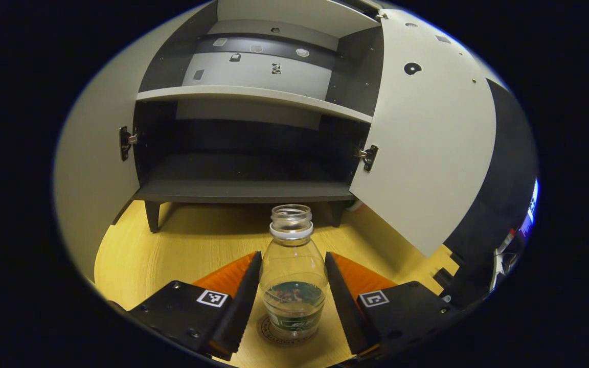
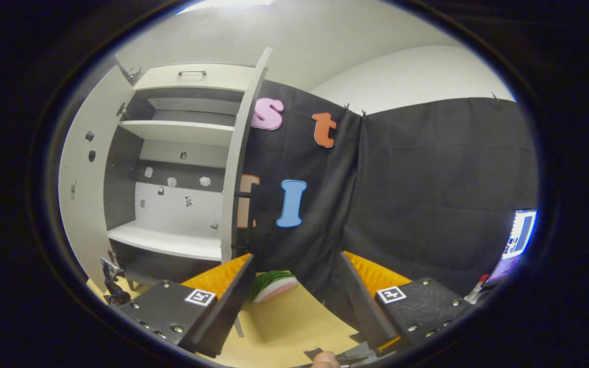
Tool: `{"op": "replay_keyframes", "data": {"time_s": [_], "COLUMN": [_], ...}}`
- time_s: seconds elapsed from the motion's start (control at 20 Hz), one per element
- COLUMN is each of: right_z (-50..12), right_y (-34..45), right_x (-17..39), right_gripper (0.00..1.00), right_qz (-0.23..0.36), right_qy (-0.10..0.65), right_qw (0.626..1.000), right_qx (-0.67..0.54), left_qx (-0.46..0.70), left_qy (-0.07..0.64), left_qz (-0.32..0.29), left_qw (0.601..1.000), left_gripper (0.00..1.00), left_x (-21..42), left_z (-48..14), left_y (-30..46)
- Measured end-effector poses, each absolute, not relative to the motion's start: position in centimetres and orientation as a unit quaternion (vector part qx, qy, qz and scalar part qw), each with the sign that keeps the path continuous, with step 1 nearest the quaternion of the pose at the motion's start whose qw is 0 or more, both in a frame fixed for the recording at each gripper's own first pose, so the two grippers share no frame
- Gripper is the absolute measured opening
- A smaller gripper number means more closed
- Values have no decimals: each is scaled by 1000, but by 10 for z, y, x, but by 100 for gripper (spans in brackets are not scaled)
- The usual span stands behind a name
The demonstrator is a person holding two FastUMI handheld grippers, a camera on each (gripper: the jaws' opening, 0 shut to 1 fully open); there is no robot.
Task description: Grasp the bottle in the cabinet with the left hand and place it on the coaster, then close the right door with the right hand and the left door with the left hand.
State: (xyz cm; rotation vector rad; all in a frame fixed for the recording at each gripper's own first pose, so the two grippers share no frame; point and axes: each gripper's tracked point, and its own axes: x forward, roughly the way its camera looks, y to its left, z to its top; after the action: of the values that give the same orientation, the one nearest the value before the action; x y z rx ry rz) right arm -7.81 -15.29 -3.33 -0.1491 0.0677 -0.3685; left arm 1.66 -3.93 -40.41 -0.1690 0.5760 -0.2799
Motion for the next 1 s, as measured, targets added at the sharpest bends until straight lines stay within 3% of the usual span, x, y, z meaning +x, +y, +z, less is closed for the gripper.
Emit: {"op": "replay_keyframes", "data": {"time_s": [0.7, 1.0], "right_z": [-54, -56], "right_y": [-144, -145], "right_x": [-68, -65], "right_gripper": [99, 99], "right_qz": [-160, -157], "right_qy": [47, 47], "right_qw": [984, 985], "right_qx": [-62, -58], "left_qx": [-47, -23], "left_qy": [295, 310], "left_qz": [-152, -152], "left_qw": [942, 938], "left_gripper": [78, 86], "left_x": [-23, -27], "left_z": [-398, -400], "left_y": [-42, -44]}}
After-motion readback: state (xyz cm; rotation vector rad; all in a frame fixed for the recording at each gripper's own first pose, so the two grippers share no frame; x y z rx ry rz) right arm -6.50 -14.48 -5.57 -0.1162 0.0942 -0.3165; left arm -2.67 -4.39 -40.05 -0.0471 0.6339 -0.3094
